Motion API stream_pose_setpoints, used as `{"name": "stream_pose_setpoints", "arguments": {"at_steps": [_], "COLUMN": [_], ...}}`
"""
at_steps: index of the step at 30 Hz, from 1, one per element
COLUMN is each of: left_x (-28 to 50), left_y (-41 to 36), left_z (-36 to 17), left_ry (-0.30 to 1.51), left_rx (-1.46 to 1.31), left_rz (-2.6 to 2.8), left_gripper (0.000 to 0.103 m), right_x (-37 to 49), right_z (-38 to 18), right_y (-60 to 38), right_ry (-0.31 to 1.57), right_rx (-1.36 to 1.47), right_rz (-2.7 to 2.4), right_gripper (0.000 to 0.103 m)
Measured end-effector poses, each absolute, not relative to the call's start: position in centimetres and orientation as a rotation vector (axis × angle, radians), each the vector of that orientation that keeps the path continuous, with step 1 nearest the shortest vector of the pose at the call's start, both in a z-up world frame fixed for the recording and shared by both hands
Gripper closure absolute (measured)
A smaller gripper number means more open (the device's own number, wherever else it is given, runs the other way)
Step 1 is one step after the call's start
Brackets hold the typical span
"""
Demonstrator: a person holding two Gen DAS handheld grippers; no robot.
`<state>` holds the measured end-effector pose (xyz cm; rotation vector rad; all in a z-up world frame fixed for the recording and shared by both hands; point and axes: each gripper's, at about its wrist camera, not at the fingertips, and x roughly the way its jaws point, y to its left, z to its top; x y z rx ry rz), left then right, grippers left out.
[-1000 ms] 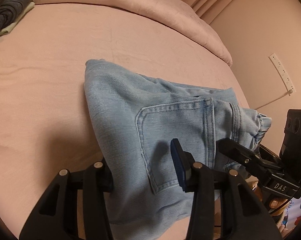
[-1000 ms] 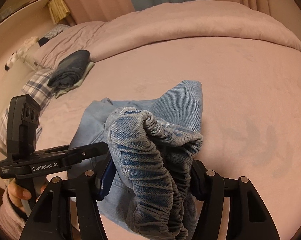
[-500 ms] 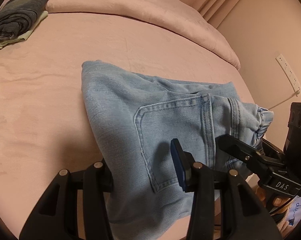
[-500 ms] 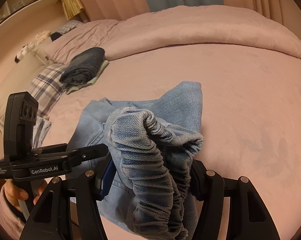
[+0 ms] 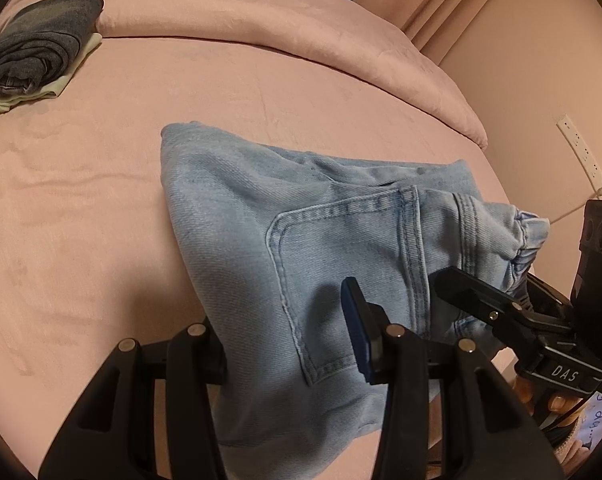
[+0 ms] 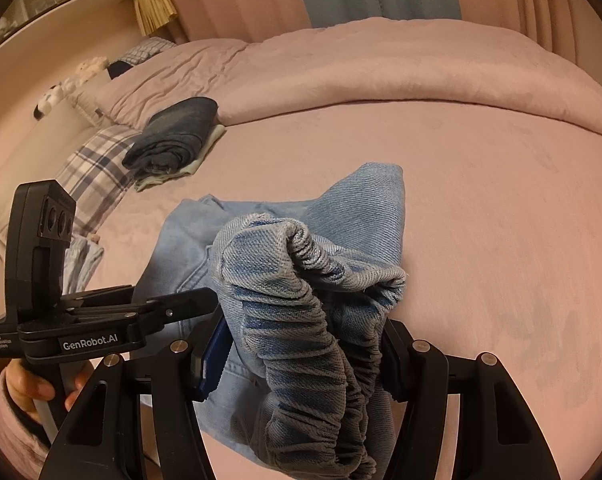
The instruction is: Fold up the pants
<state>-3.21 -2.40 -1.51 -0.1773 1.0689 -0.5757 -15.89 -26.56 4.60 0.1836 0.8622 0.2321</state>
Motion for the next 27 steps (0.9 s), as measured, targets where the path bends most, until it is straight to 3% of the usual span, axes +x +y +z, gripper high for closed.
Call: {"name": "stream_pose_setpoints", "arguments": {"at_steps": [27], "left_x": [6.8], "left_y": [-4.6], "left_z": [-0.5], "left_ry": [1.027], "left_rx": [-0.132], "left_rz": [-0.565], "left_gripper": [0.059], "right_x": [-7.7], "right_z": [5.9], "right_y": [-27.5], "right_ry": [0.81], "right_rx": [0.149], "right_rz": [0.198], "right_gripper": [0.039]}}
